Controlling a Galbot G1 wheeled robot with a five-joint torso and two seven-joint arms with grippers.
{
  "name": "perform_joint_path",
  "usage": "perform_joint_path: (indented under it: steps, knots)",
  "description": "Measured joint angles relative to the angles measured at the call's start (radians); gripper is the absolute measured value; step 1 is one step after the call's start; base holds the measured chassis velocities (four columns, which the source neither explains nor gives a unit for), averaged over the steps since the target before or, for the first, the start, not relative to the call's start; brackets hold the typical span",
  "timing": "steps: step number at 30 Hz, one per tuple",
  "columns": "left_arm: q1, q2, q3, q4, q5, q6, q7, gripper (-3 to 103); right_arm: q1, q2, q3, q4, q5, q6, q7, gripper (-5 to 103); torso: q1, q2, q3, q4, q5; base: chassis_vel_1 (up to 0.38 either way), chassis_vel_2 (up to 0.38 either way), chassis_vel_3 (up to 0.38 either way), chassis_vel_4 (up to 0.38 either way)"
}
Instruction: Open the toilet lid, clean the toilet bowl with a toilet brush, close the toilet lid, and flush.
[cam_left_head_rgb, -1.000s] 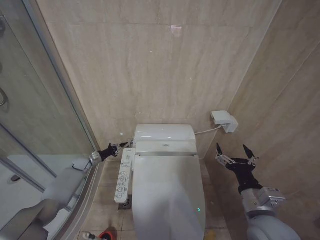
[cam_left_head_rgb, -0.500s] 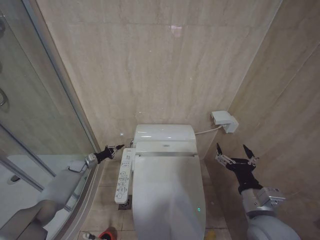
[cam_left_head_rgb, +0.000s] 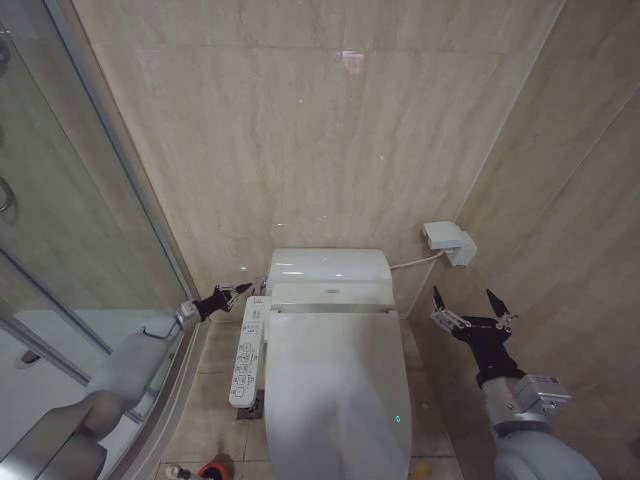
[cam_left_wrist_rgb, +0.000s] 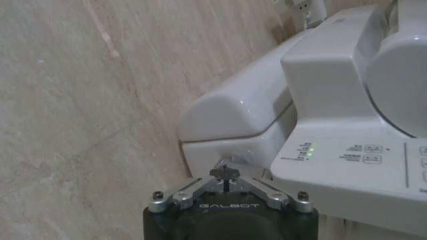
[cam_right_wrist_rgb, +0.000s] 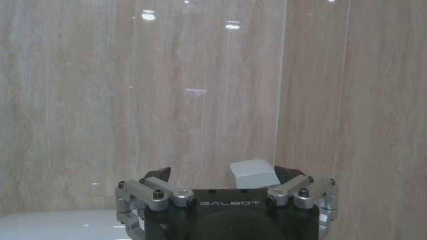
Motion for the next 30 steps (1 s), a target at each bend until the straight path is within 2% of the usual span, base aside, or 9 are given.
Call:
perform_joint_path:
  steps: [13,30]
  knots:
    - [-0.038,-0.051,0.028,0.055,-0.001,0.009,0.002,0,0.000,0.000,0.000,0.000,0.000,0.000,0.000,100,0.000,0.000,0.000,0.0000,0.0000,0.000,0.000,0.000,0.000]
    - [-0.021,-0.058,0.023,0.089,0.006,0.029,0.039,0,0.000,0.000,0.000,0.000,0.000,0.000,0.000,100,0.000,0.000,0.000,0.0003,-0.0001,0.000,0.000,0.000,0.000]
